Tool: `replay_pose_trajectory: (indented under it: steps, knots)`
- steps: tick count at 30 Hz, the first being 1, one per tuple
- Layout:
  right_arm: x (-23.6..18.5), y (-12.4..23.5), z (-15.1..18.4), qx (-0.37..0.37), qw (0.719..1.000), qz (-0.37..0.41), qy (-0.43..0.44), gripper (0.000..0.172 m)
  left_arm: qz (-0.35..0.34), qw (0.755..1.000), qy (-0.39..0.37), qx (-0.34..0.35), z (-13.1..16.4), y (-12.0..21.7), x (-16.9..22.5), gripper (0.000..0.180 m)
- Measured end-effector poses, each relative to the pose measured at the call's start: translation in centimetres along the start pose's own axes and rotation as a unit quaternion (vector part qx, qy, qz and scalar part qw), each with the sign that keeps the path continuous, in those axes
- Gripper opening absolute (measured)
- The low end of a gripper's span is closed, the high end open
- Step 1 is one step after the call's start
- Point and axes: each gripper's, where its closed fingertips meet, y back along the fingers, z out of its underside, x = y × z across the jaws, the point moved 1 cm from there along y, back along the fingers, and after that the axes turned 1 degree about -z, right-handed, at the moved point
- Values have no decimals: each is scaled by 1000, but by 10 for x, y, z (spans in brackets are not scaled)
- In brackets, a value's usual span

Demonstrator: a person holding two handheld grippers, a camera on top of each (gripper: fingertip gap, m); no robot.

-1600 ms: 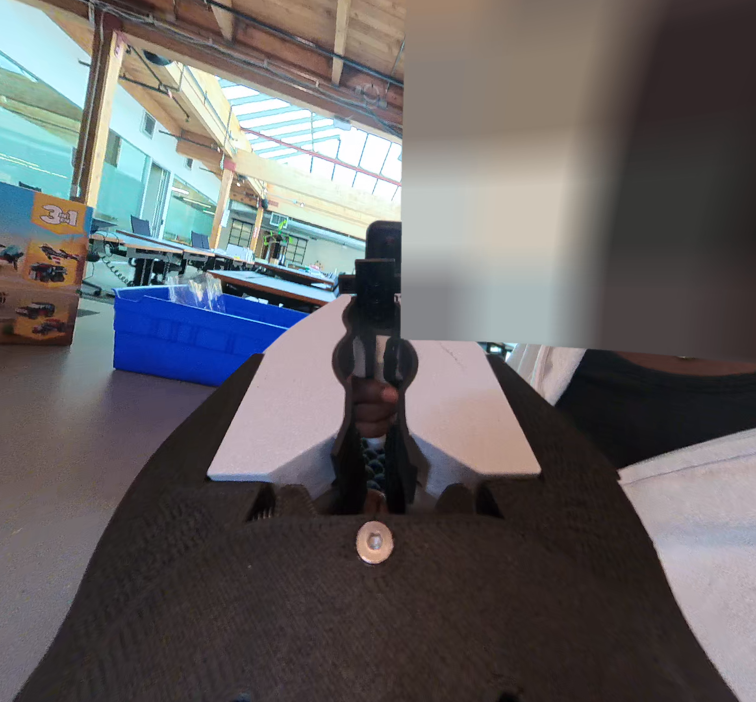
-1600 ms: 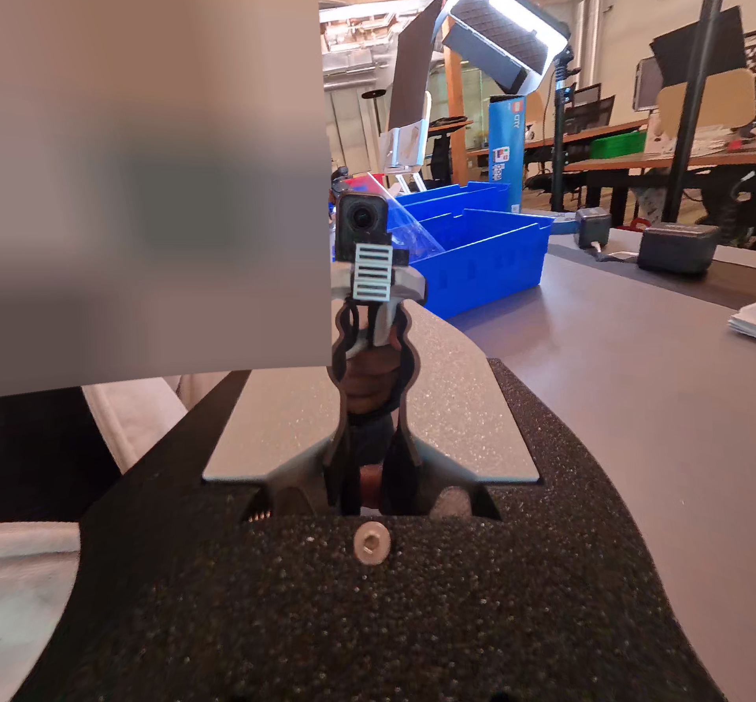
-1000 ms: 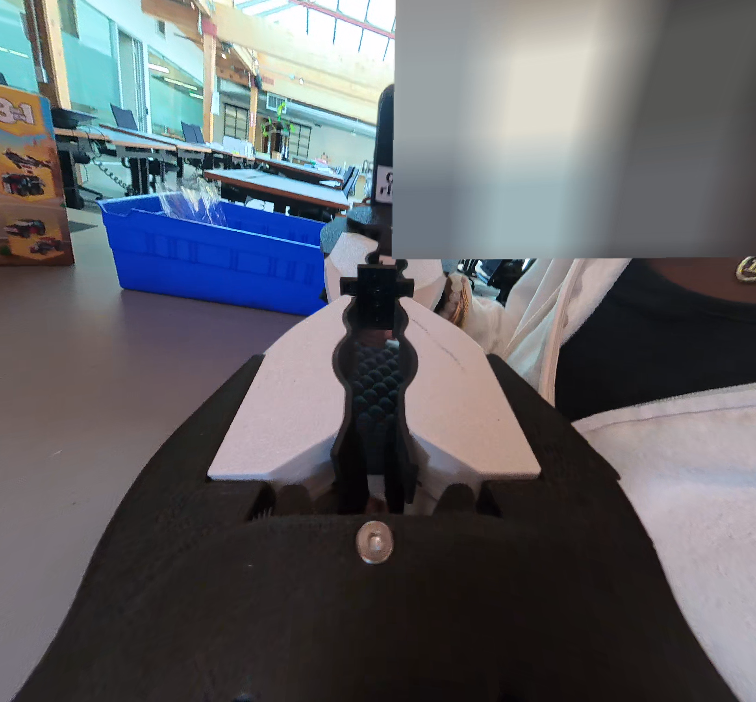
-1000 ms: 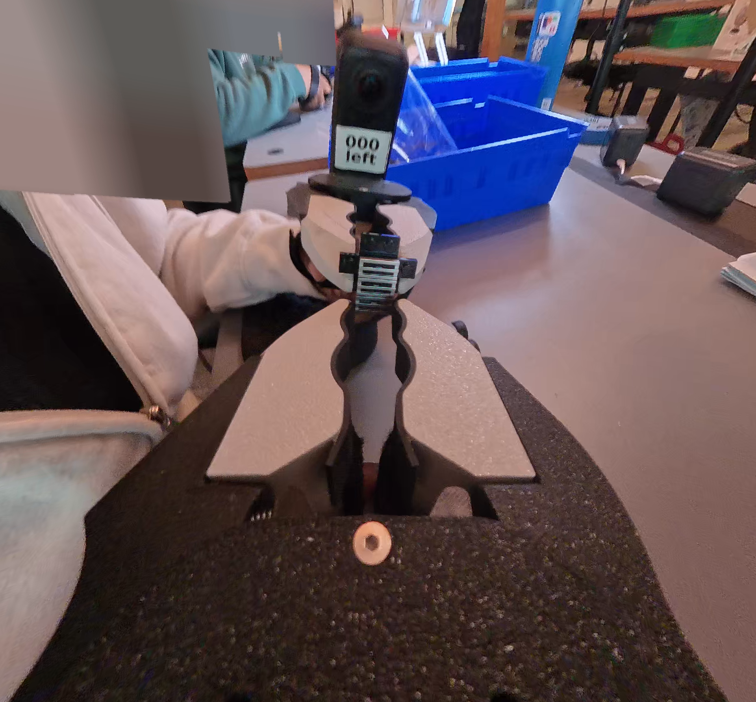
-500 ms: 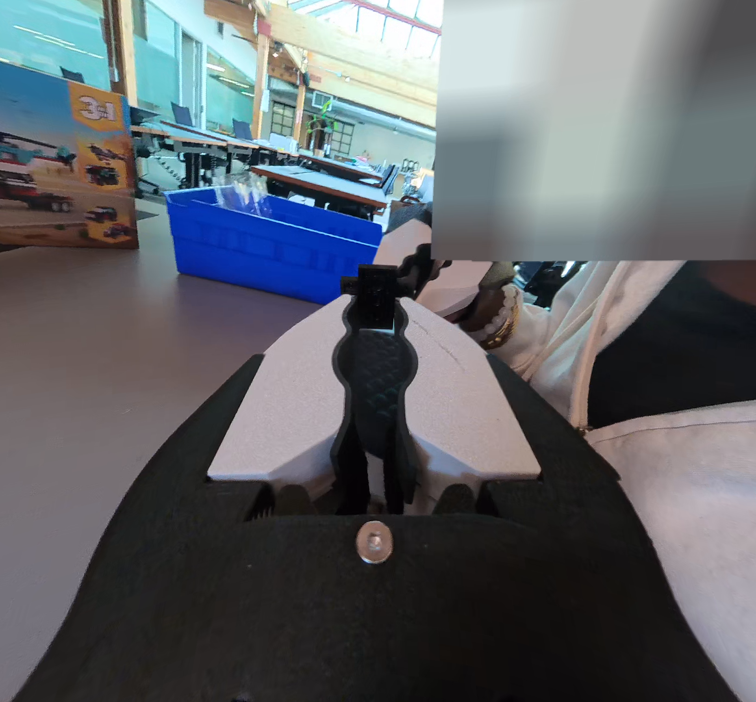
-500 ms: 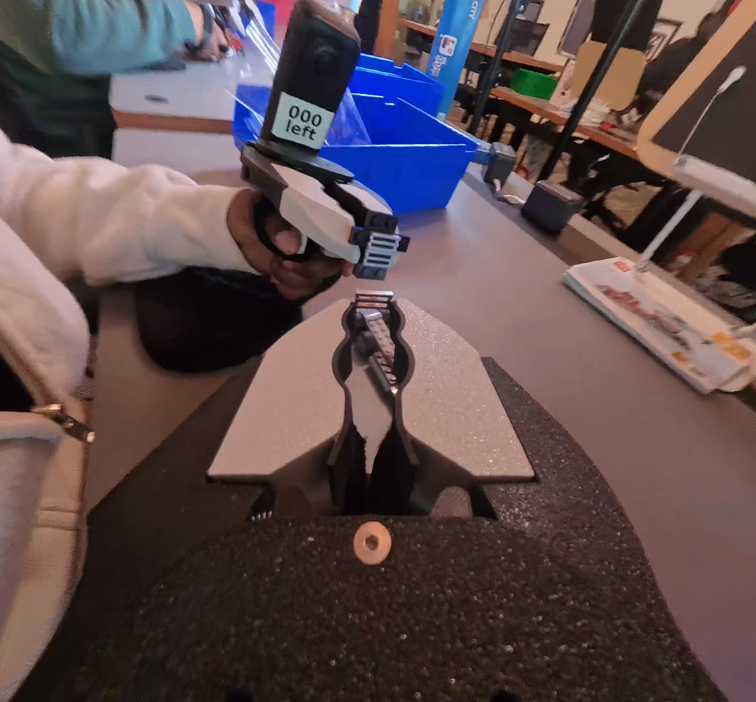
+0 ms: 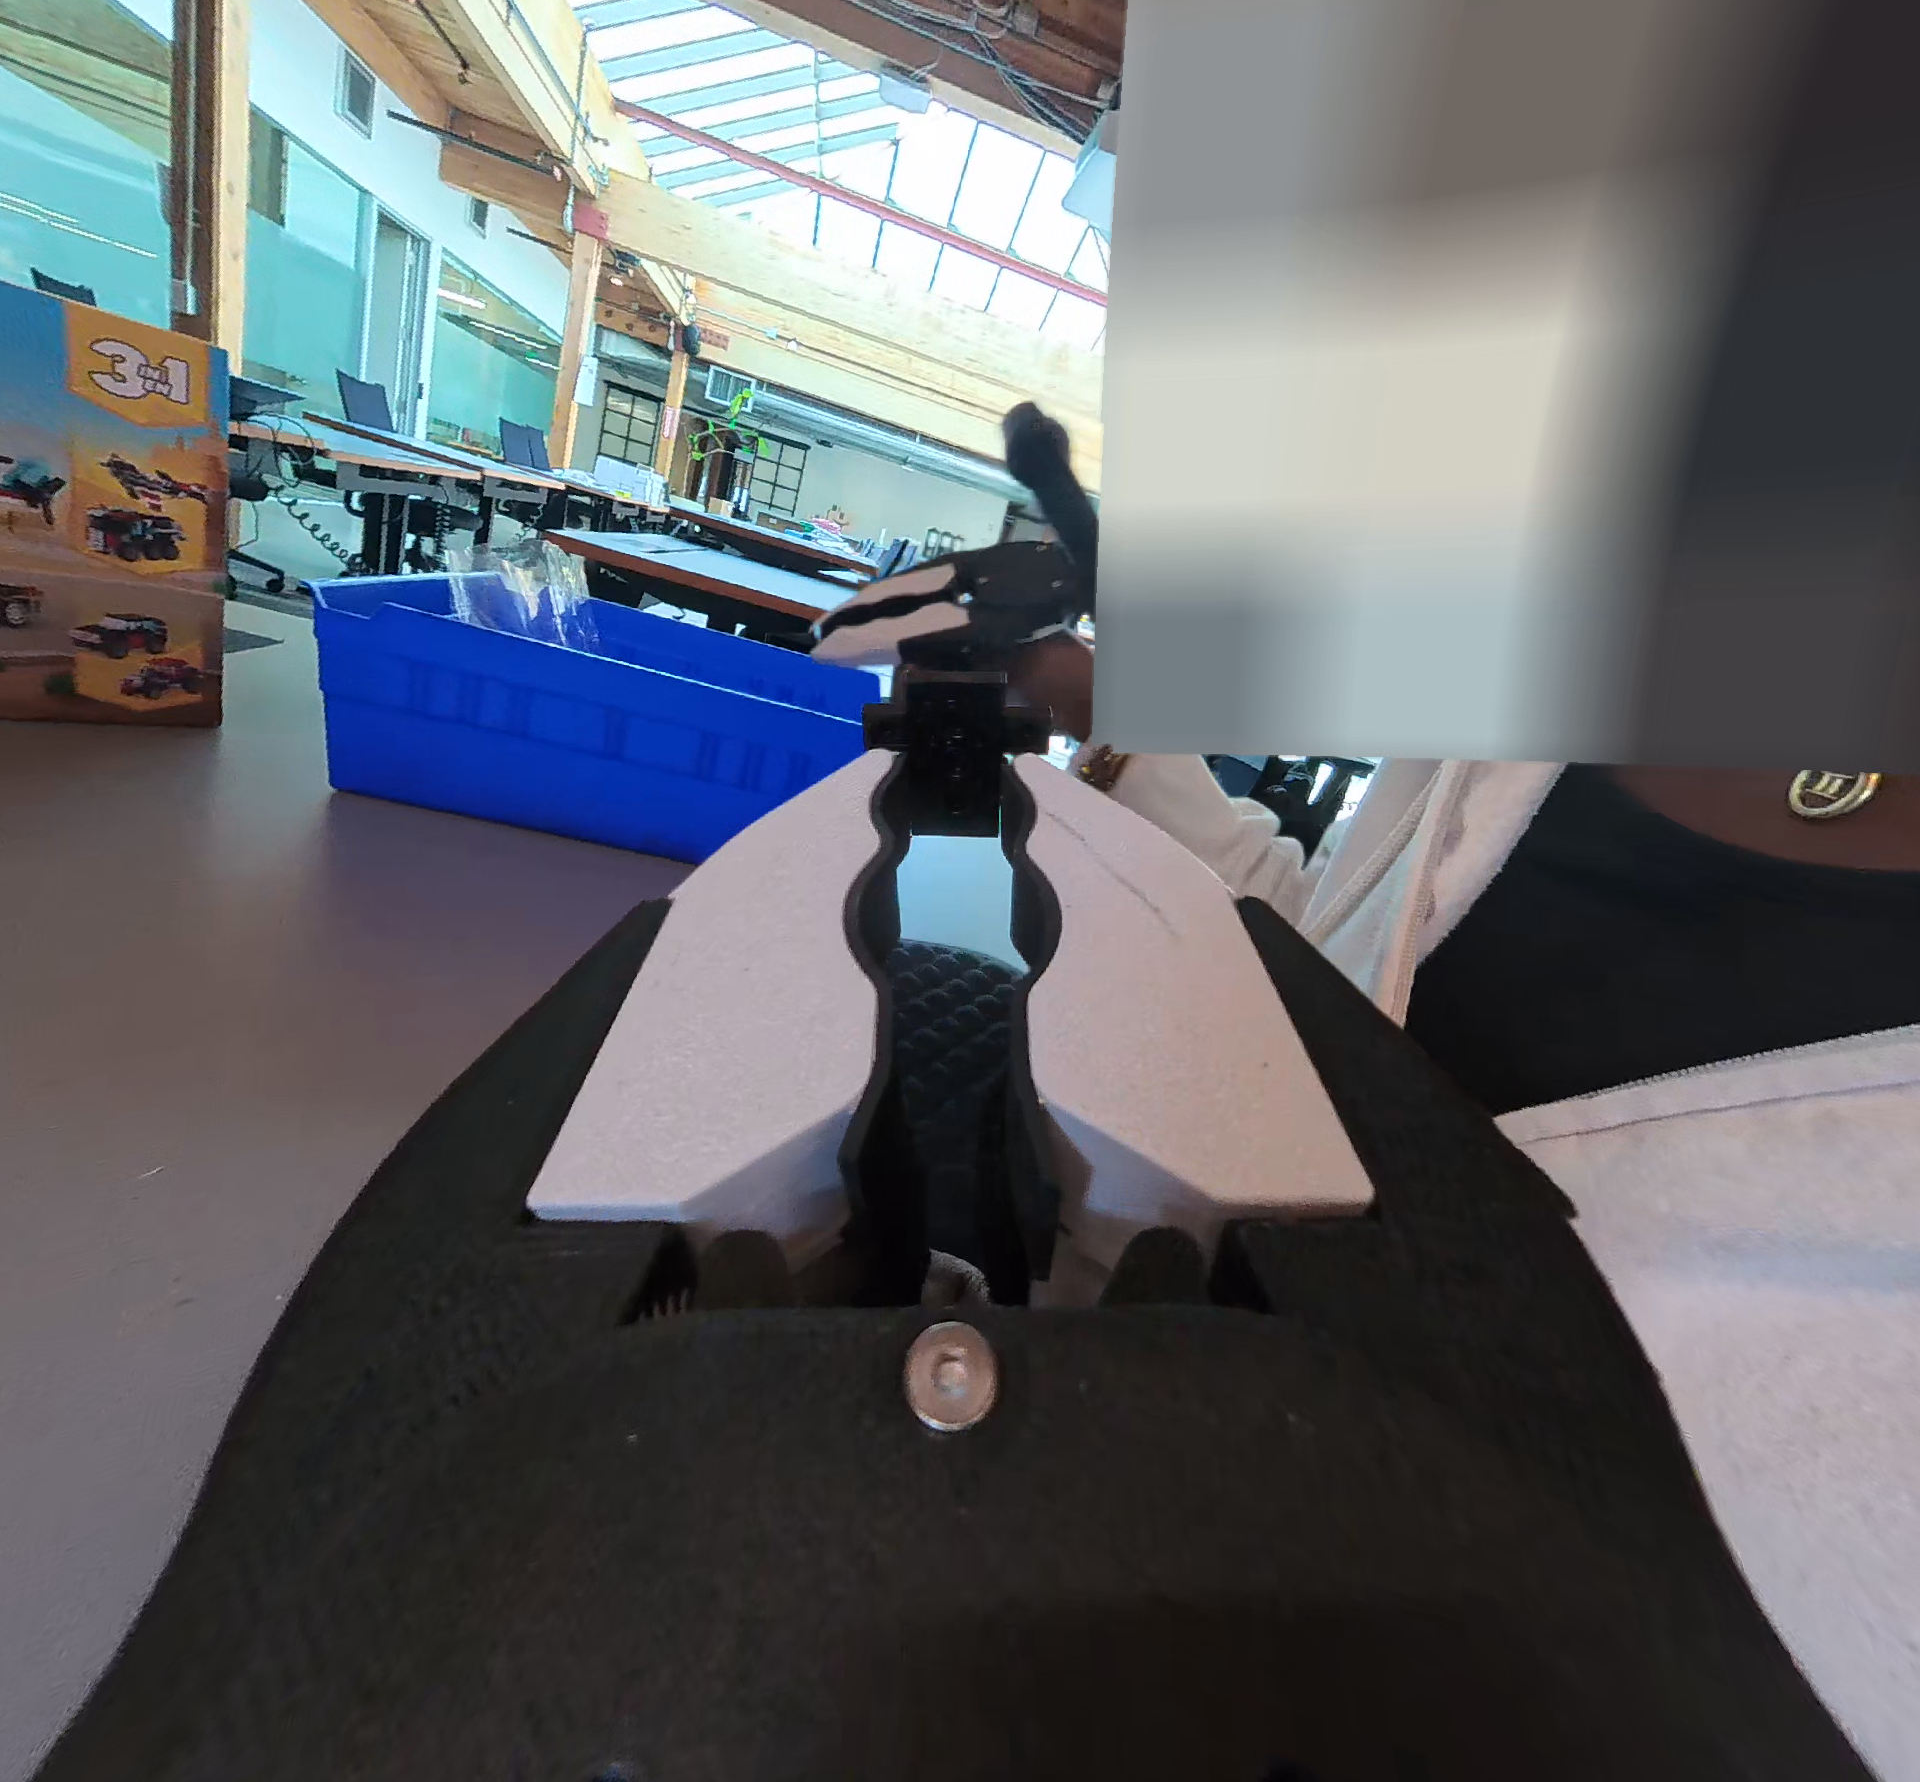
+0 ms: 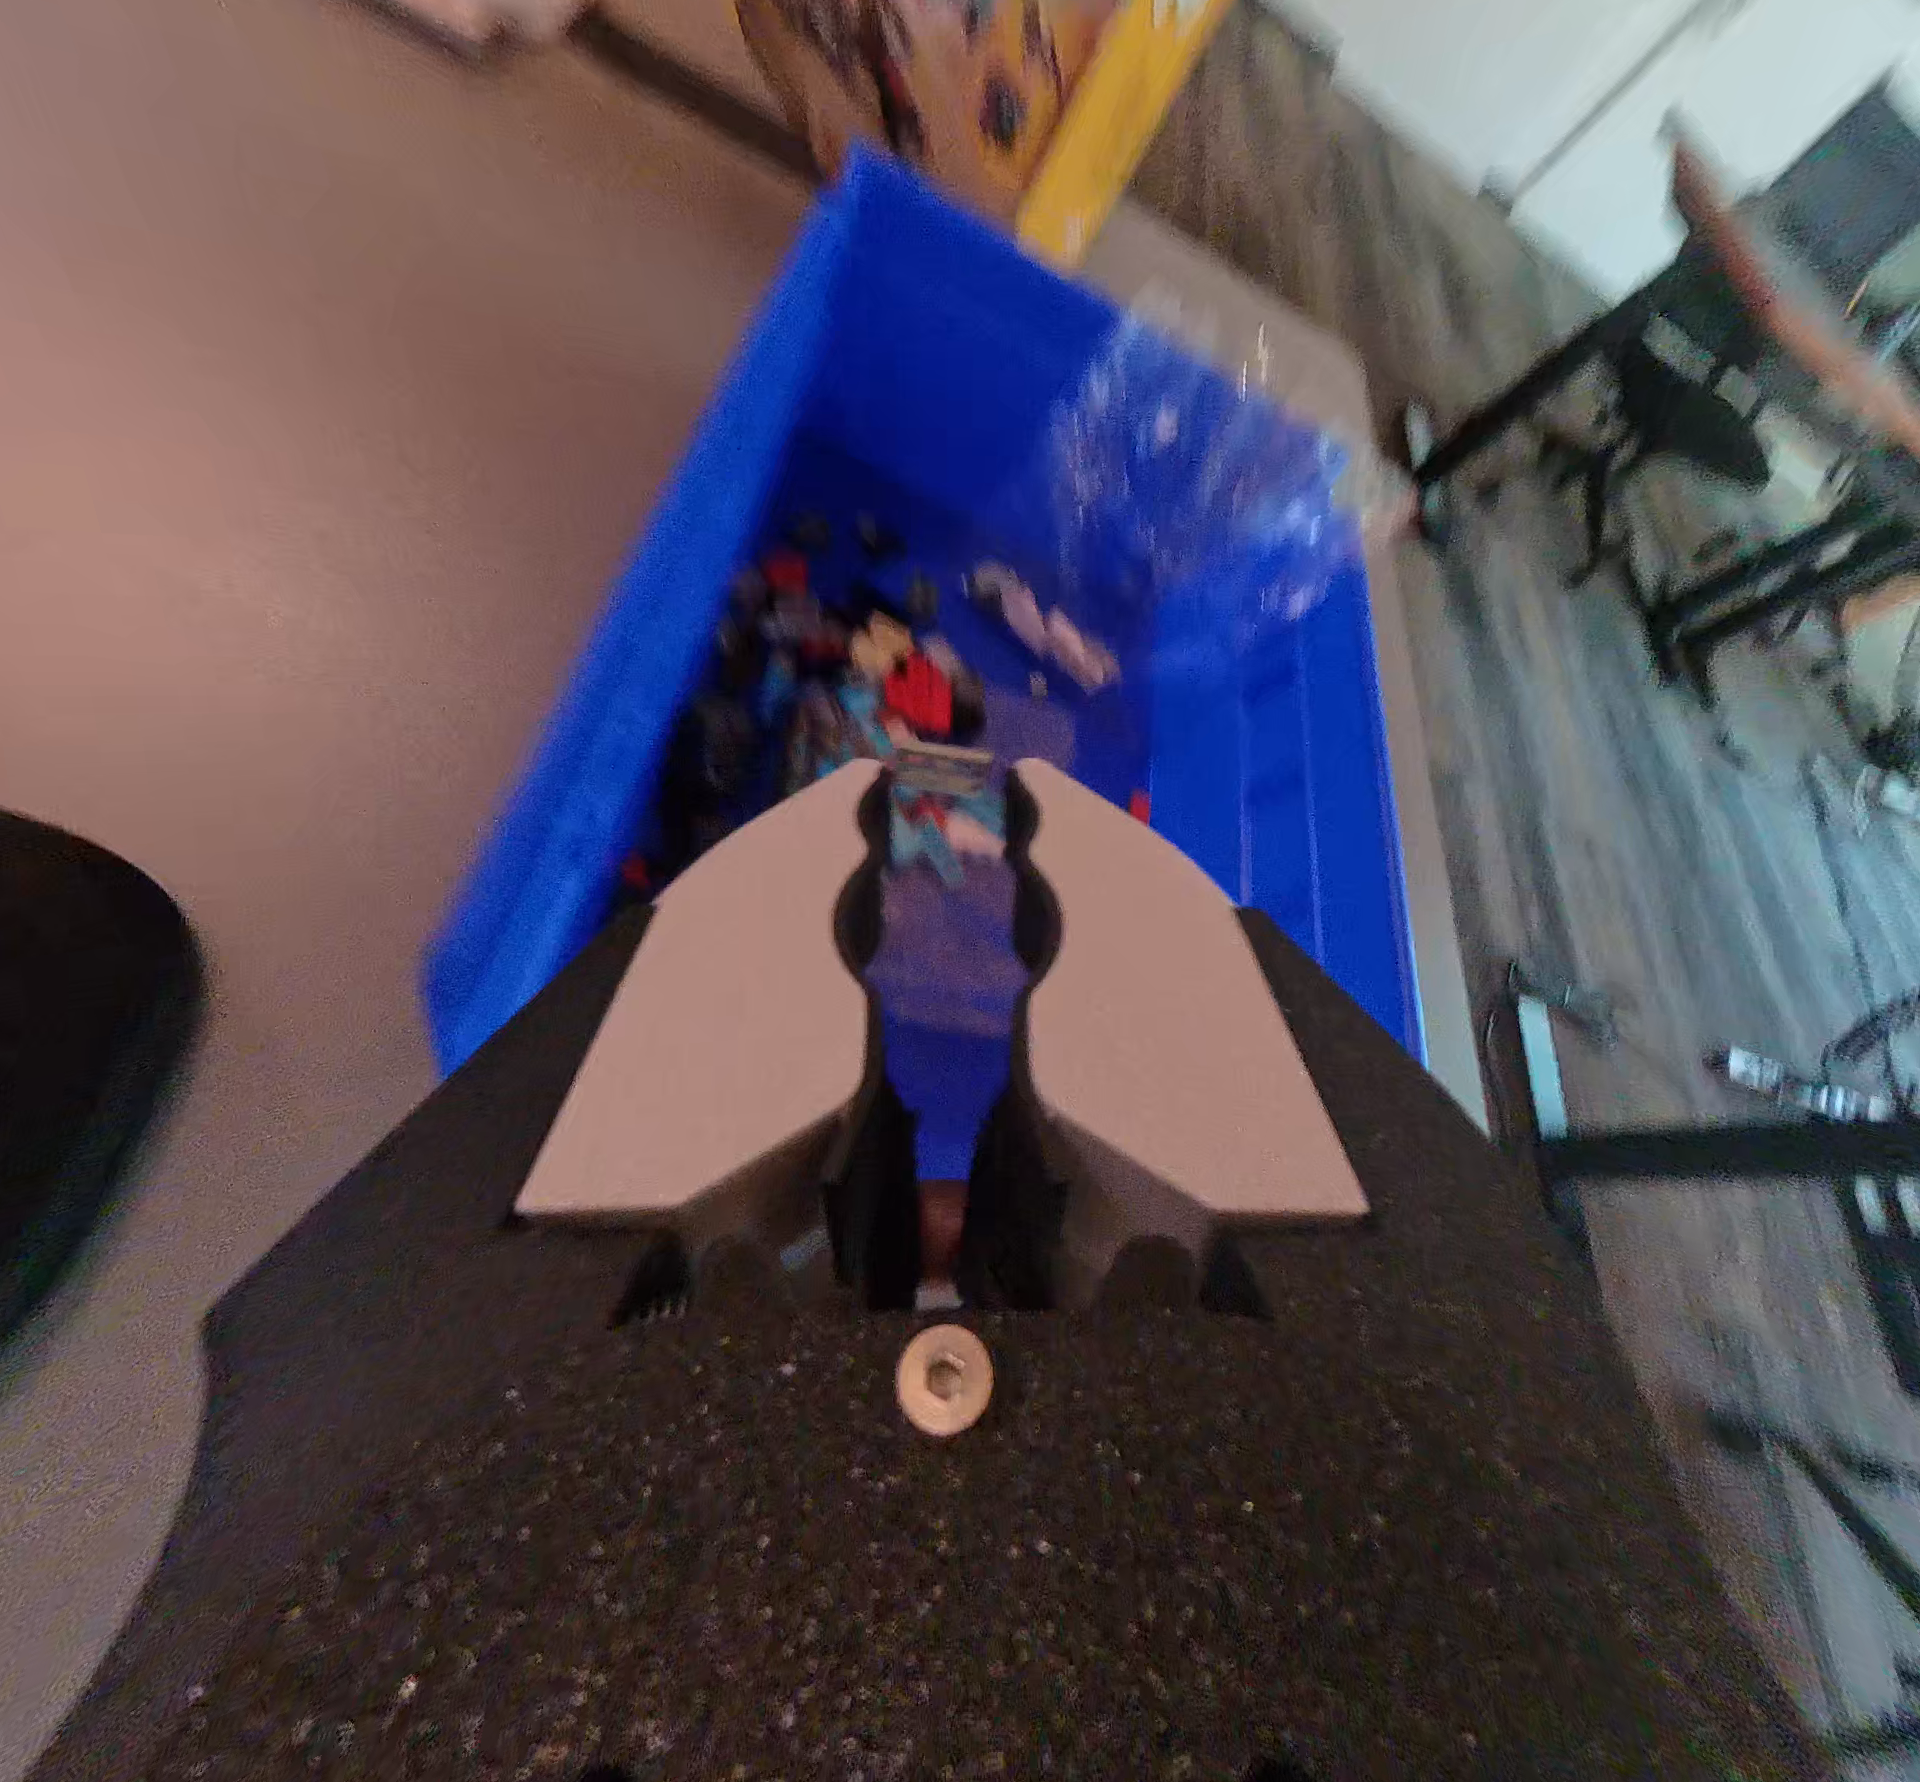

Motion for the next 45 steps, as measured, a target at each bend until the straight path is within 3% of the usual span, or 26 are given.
replay_pose_trajectory:
  steps: [3, 7, 10, 13, 16, 20, 24, 29, 33, 45]
  knots:
    - [11, -11, 35, -79, 997, -14, -6, 46, -1, 1000, 1, -7, 3, -1, 0, 17]
    - [18, -13, 38, -75, 997, 11, 13, 49, -9, 1000, 2, -7, 3, -1, -3, 17]
    - [12, -7, 15, -11, 1000, 5, -26, 45, -14, 1000, 16, 12, -1, 1, -7, 17]
    - [-37, 7, -36, 112, 988, -98, -47, 39, -4, 998, 43, 47, -8, 4, -8, 17]
    - [-114, 25, -84, 199, 946, -253, -50, 35, 3, 997, 49, 66, -13, 7, -7, 17]
    - [-231, 48, -116, 218, 853, -474, -27, 35, 6, 998, 28, 56, -12, 4, -3, 17]
    - [-287, 52, -131, 223, 807, -547, -16, 35, 10, 999, 10, 32, -6, 1, 1, 17]
    - [-287, 62, -148, 253, 771, -582, -55, 25, 14, 1000, -12, -6, 5, -4, 5, 17]
    - [-290, 67, -142, 230, 749, -618, -66, 21, 16, 999, -24, -28, 12, -8, 8, 16]
    - [-293, 67, -134, 211, 729, -646, -78, 16, 15, 997, -39, -59, 21, -10, 9, 16]
